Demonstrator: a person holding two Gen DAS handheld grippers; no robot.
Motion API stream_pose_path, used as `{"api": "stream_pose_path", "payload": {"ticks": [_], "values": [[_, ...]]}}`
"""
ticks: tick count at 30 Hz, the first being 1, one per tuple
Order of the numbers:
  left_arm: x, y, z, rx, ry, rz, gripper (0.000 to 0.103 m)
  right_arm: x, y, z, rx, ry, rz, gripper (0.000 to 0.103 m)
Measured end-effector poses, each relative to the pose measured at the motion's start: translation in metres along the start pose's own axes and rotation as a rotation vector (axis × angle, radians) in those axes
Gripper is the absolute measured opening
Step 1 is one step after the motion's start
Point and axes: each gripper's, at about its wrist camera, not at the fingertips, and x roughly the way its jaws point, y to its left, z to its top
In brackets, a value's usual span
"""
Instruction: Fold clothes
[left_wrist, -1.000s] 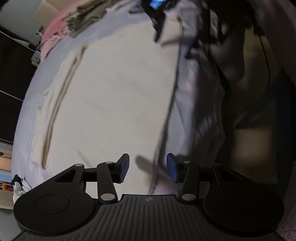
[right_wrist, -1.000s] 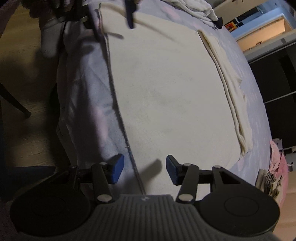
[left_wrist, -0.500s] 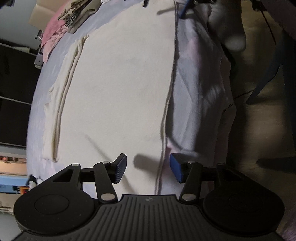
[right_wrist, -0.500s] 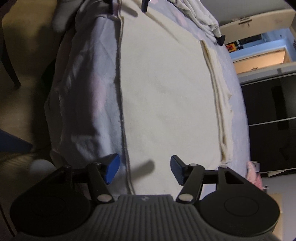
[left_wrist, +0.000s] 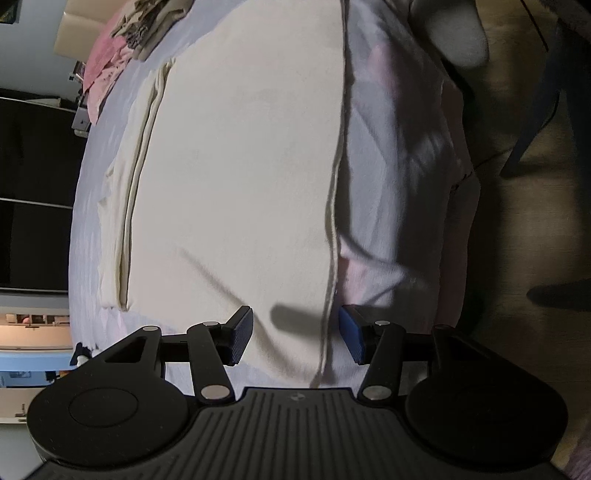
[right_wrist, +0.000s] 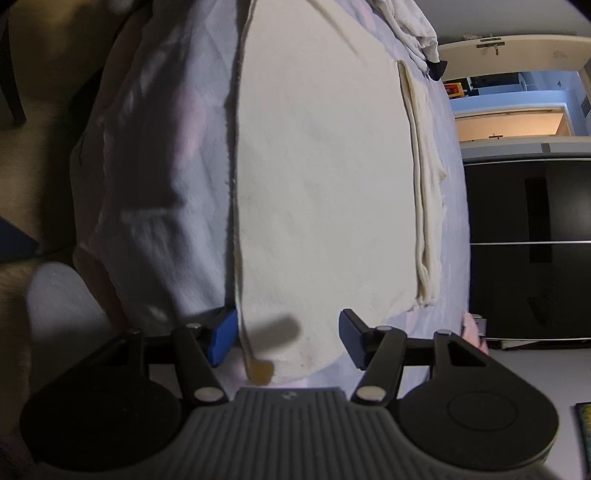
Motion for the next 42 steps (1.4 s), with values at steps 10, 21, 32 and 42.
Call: {"api": "stream_pose_path", "payload": {"ticks": [10, 21, 32, 42], "values": [[0.005, -0.007, -0.003, 0.073, 0.022, 0.051, 0.034, 0.002, 0.004, -0.007, -0.069, 0.028, -0.108, 0.047], [0.012, -0.019, -0.002, 0.154, 0.001, 0.132, 0.023, 0.005, 0.004, -0.007, -0.104, 0.036, -0.086, 0.047], [0.019, -0.039, -0.010, 0.311, -0.013, 0.140, 0.022, 0.006, 0.007, -0.007, -0.129, 0.018, -0.072, 0.047], [0.010, -0.006, 0.000, 0.114, -0.028, 0.108, 0.003, 0.009, 0.001, -0.004, -0.104, 0.018, -0.065, 0.010]]}}
